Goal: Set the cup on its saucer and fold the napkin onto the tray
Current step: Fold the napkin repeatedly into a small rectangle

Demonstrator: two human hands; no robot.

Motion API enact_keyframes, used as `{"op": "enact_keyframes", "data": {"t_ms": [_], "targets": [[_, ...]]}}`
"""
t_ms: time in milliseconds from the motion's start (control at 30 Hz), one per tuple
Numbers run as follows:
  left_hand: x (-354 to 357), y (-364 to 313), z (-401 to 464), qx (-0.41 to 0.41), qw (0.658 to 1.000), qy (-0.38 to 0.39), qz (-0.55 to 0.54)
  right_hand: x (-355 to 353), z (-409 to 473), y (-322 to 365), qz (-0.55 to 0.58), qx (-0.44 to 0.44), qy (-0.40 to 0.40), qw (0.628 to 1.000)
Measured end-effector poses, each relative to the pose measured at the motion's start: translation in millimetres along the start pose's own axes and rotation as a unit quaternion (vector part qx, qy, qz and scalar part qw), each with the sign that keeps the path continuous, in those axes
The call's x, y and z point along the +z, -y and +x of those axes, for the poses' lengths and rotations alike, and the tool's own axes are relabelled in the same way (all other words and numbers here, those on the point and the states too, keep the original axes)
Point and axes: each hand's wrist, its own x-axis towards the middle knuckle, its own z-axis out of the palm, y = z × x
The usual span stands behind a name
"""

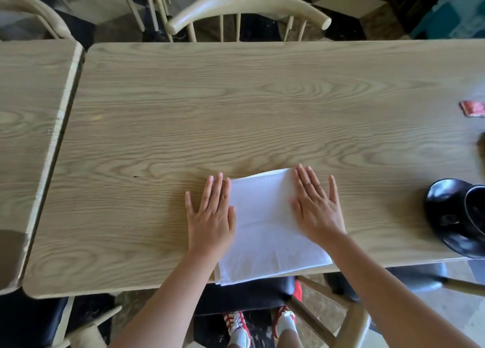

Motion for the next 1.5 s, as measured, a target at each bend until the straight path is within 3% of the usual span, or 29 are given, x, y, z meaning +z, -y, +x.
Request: {"op": "enact_keyframes", "data": {"t_ms": [100,233,300,467,633,733,800,867,1067,1300,1500], "targets": [[0.6,0.1,1.3,-0.001,1.000,-0.003,0.001,-5.9,-20.5,30.0,0.039,0.074,-0.051,0.995],[1.9,0.9,1.1,0.005,1.000,0.000,0.004,0.8,-62.5,86.7,0.068,-0.071,-0.004,0.995],[2.6,0.9,1.1,0.004,1.000,0.001,0.003,3.6,-71.6,76.4,0.061,-0.094,0.014,0.994],[3.6,2.6,0.9,0.007,1.000,0.011,0.010,-3.1,-80.3,-5.2,0.018,-0.036,0.043,0.998],[-3.7,-2.7,-5.2,-0.010,1.000,-0.024,0.008,-4.6,-84.3,-9.2,0.004,-0.035,0.055,0.998],[-15.6,-19.8,-31.9,0.082,0.996,-0.030,0.010,-4.5,-84.5,-9.3,0.004,-0.032,0.044,0.999],[-13.9,-35.1,-58.3,0.189,0.982,0.018,0.010,-4.1,-84.9,-9.4,0.013,-0.033,0.045,0.998],[-6.8,-39.3,-76.0,0.233,0.970,0.067,0.025,-4.4,-85.2,-8.7,0.016,-0.033,0.053,0.998],[-11.4,7.0,-80.6,0.230,0.963,0.114,0.077,-6.9,-87.5,-12.5,-0.006,-0.047,0.067,0.997],[-18.8,23.0,-83.8,0.217,0.963,0.131,0.094,-8.9,-92.1,-21.1,-0.033,-0.121,0.094,0.988],[-21.9,44.8,-87.2,0.267,0.954,0.123,0.052,-5.5,-102.7,-44.1,-0.016,-0.216,0.065,0.974]]}}
